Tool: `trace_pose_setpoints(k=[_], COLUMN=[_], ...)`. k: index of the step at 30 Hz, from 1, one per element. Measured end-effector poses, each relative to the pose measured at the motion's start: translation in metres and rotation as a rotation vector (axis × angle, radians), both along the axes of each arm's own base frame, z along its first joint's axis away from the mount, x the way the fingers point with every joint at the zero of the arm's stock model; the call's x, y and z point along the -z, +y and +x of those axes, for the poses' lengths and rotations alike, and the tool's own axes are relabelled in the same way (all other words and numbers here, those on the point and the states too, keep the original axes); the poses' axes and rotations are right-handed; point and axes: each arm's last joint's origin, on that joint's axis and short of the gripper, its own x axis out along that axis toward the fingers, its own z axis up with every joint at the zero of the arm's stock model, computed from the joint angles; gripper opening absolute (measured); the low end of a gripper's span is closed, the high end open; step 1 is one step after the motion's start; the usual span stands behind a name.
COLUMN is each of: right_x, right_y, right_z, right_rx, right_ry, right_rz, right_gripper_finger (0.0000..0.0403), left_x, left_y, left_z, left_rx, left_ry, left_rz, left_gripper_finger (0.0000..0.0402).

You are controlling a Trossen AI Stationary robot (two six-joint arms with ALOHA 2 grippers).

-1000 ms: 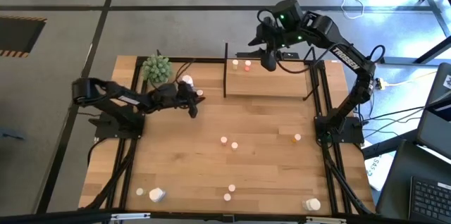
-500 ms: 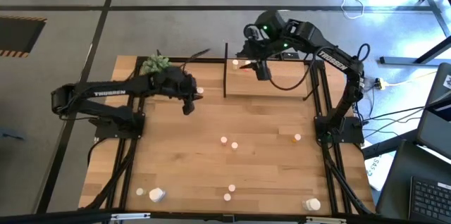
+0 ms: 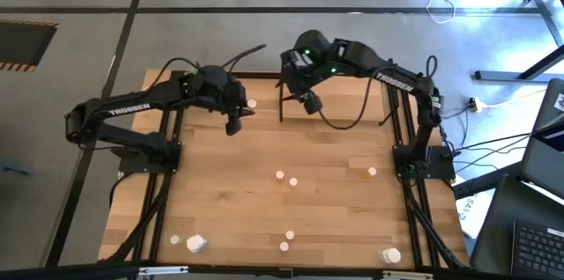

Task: Pick and place medicine bottles onto shelf by color
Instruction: Put the top right orange pill bottle on the shelf

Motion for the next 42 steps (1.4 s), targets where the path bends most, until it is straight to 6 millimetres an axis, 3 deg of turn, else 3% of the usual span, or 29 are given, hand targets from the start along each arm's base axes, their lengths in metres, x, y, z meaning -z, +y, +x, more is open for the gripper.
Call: trace_pose_setpoints(k=[13,33,42], right_x=[0.038,0.078,0.079], right_y=[0.005,0.003,0.008], right_z=[0.044,0.072,0.074], right_rx=[-0.082,-0.153,-0.163], right_ry=[-0.012,0.013,0.014], right_rz=[-0.028,0.05,0.049], right_gripper_finger=[0.0199,0.0199,0.0199], left_x=[0.022,0.022,0.023], left_y=[0.0,0.001,0.0], left_z=[0.023,0.026,0.025], left_rx=[0.03,0.041,0.045], left_ry=[0.079,0.071,0.084], left_rz=[-0.026,-0.004,-0.008], left_gripper_finger=[0.0076,0.0076,0.0076])
